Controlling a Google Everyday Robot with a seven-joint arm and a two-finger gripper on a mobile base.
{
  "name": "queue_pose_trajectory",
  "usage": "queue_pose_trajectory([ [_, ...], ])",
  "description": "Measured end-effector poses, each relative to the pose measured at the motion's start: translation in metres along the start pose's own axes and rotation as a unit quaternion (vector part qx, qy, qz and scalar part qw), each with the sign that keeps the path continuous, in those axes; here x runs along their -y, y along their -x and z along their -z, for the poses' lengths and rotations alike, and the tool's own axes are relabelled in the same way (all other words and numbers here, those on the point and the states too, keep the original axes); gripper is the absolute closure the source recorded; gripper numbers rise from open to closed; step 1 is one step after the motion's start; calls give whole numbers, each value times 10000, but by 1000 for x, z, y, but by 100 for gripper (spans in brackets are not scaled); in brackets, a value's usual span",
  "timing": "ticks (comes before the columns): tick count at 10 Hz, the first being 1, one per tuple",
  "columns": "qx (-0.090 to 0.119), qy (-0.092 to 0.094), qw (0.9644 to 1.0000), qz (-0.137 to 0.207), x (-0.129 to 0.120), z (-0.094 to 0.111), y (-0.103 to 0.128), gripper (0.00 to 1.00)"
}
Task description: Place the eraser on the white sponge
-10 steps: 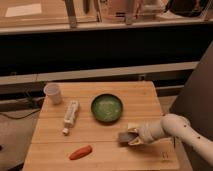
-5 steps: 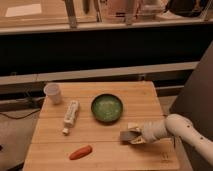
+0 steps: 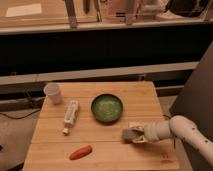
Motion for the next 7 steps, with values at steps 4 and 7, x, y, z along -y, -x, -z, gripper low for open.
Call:
queue_pose_trajectory([
  [4, -27, -31, 10000, 25, 6, -3, -1, 100],
  [7, -88, -28, 9999, 83, 13, -9, -4, 100],
])
